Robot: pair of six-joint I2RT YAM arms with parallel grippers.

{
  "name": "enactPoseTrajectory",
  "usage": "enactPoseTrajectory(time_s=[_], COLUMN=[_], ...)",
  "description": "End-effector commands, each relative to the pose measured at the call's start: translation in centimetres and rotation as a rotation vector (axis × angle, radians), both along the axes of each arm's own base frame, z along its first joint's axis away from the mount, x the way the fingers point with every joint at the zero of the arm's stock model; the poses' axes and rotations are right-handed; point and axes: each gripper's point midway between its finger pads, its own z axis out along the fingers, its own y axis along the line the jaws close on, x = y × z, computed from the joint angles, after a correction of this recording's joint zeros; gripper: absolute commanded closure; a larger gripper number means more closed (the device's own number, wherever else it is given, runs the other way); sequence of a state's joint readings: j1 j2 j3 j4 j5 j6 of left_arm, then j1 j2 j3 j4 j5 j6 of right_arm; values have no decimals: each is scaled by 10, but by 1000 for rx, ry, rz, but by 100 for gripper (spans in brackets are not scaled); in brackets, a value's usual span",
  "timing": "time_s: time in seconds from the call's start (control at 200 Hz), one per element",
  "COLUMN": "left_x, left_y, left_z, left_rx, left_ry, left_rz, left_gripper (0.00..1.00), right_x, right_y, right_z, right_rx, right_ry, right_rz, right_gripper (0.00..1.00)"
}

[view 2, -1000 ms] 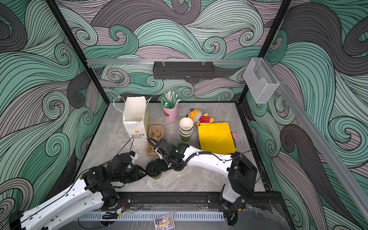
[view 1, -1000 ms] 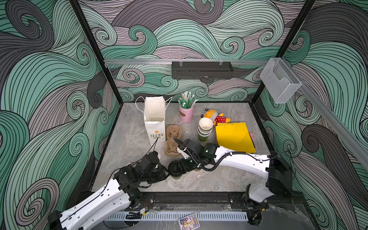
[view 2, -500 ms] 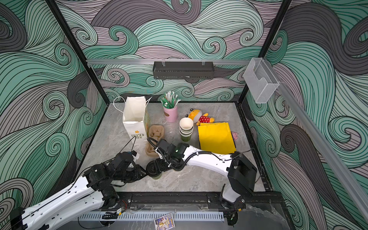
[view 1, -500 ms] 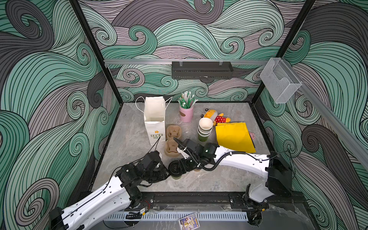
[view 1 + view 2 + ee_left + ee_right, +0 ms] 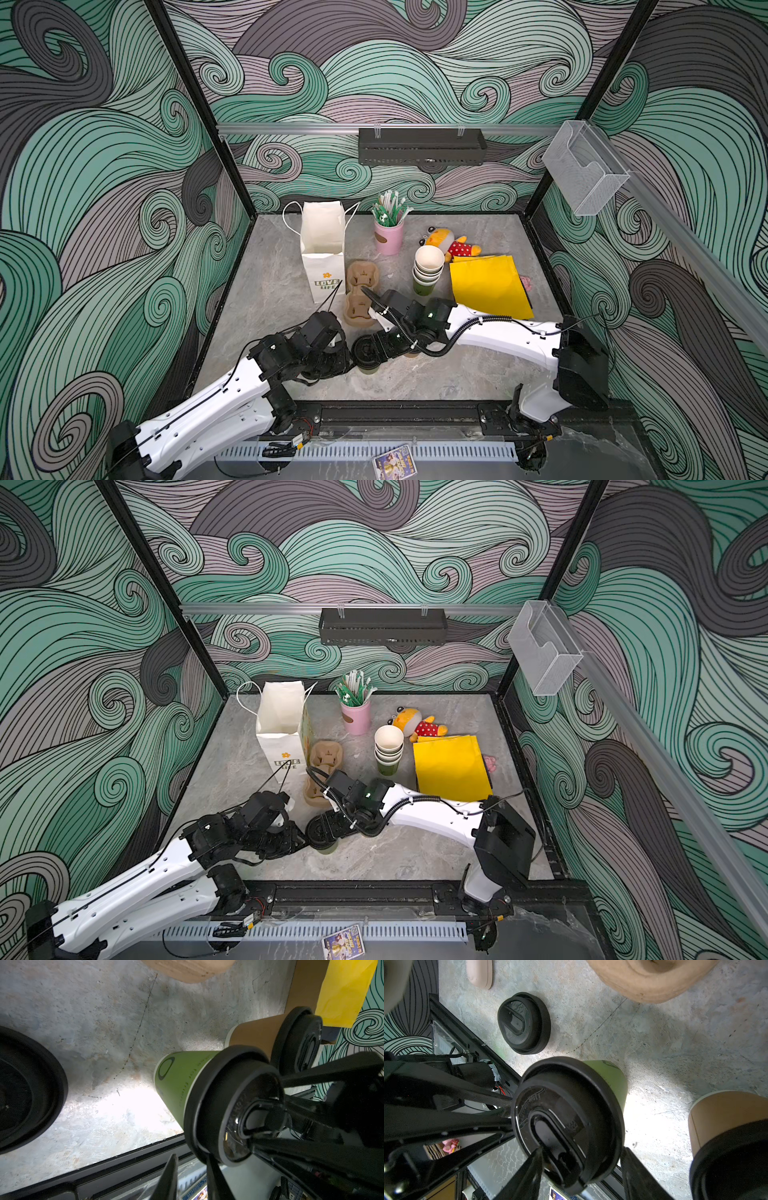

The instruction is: Pack the takeout coffee

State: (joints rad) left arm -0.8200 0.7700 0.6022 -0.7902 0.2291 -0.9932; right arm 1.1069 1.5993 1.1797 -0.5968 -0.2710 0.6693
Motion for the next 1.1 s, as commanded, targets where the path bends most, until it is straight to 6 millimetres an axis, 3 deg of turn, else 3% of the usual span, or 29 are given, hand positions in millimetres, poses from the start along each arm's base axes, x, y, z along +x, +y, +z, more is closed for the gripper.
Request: enactPoseTrajectory(time_s=[0.0, 0.345, 0.71, 1.091], left_x=[-21, -21, 6, 12], left_y=[36, 40, 4, -1], left_z=[-38, -41, 7, 30], left_rx=[205, 251, -5, -86], left_ry=[110, 118, -79, -163], left_rz=[-6, -19, -6, 1], left_gripper=[76, 76, 67, 63], right_x=[-2, -3, -3, 0], right_y=[-8, -9, -4, 0], right_z=[-15, -17, -9, 5], right_rx=[-70, -78, -45, -12], right_ry=[16, 20, 11, -13], right_rz=[-13, -15, -13, -6], right_gripper=[39, 40, 39, 38])
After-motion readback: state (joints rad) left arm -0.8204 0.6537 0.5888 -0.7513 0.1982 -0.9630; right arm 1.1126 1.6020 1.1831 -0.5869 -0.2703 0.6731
